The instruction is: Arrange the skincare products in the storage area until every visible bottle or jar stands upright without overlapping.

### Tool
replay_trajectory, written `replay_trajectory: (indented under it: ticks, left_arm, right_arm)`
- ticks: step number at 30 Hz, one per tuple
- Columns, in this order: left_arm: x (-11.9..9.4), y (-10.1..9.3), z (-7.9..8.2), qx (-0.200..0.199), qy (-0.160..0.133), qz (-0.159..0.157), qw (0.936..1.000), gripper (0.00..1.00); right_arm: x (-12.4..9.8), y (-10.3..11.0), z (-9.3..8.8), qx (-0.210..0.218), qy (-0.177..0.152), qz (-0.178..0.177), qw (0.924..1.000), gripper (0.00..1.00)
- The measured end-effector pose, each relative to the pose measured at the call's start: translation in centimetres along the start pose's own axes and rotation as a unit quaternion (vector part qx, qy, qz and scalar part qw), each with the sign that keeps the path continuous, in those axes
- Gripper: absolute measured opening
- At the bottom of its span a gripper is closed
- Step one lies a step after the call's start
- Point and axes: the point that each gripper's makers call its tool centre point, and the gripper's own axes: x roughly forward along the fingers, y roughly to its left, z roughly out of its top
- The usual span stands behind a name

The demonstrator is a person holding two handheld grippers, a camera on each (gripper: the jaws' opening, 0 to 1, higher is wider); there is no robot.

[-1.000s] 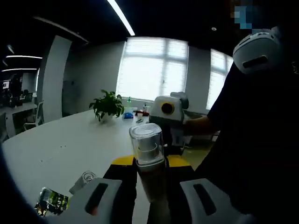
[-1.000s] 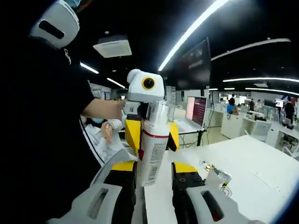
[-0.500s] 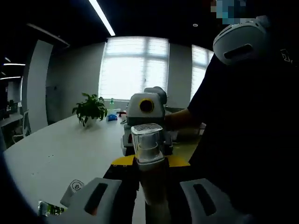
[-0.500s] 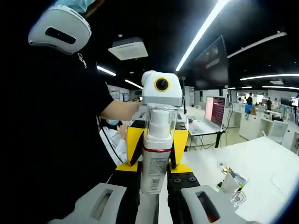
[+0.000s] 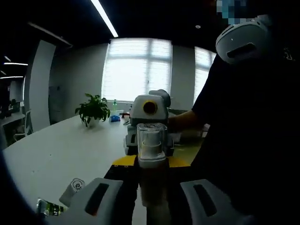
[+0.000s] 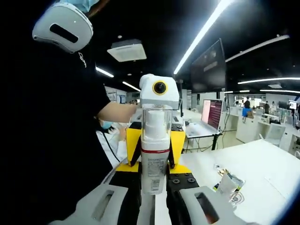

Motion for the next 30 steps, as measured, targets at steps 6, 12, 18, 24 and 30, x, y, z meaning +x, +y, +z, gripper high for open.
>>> replay_trajectory:
  ticks: [6, 12, 18, 24, 30]
  left_arm:
    - [-0.2, 0.9, -0.9, -0.010, -0.002, 0.020, 0.9997, 0.17]
    - [-0.1, 1.6, -1.8, -0.027, -0.002, 0.048, 0.9985, 0.24]
    - [-0.5, 2.8, -3.2, -0.039, -0.003, 0.088, 0.9954, 0.39]
    - [-1.2, 4.1, -5.0, -0.053, -0.003, 0.130, 0.9901, 0.56]
    - [-2.1, 4.9, -6.1, -0.066, -0.003, 0.160, 0.9849, 0.58]
  right_arm:
    - [0.1, -0.5, -1.1, 0.008, 0.008, -0.008, 0.9999, 0.10]
    - [-0.2, -1.4, -2.0, 0.018, 0.008, -0.026, 0.9995, 0.10]
    - [0.0, -2.1, -3.2, 0.021, 0.013, -0.041, 0.9988, 0.10]
    - [0.1, -2.9, -4.5, 0.025, 0.010, -0.056, 0.9980, 0.10]
    - [0.4, -3.7, -5.7, 0.022, 0.023, -0.068, 0.9972, 0.10]
